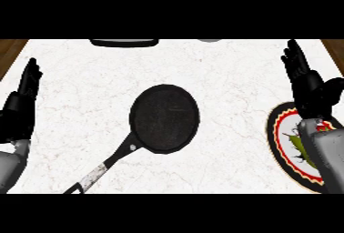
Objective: Pick the pear from the plate and place it in the pan
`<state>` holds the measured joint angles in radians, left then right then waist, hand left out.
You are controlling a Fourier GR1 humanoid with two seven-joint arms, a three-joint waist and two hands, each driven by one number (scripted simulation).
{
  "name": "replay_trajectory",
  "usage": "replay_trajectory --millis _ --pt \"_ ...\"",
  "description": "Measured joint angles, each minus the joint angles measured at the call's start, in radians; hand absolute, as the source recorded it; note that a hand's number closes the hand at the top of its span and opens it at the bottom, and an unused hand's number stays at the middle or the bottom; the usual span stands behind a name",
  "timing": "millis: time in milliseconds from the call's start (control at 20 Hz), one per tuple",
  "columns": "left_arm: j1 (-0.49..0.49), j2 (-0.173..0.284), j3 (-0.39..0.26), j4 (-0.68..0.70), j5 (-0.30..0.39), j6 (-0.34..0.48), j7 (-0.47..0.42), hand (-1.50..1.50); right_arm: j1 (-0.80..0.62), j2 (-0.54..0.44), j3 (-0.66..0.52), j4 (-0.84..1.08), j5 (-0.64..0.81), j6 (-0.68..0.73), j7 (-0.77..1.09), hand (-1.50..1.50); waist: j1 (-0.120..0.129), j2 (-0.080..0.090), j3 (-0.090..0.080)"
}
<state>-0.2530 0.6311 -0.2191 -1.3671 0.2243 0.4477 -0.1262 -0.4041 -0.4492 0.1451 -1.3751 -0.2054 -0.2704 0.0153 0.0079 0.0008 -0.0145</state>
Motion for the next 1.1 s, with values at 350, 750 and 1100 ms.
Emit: replay_trajectory --millis 350,750,1100 --pt "0.059 -0.010 -0.012 0.075 0.028 -0.025 0.093 0.00 -0.008 0.066 -0.016 -0.036 -0.301 0.323 -0.005 1.50 0.003 0.016 0.026" --pt "0.116 -0.013 -0.025 0.119 0.075 -0.074 0.204 0.00 0.097 -0.120 -0.138 0.154 -0.429 0.636 -0.073 -1.50 -0.009 0.014 0.020" --pt "0.093 -0.014 -0.024 0.132 0.078 -0.106 0.256 0.00 0.061 -0.328 -0.229 0.378 -0.476 1.086 -0.163 -1.50 0.006 0.010 0.018"
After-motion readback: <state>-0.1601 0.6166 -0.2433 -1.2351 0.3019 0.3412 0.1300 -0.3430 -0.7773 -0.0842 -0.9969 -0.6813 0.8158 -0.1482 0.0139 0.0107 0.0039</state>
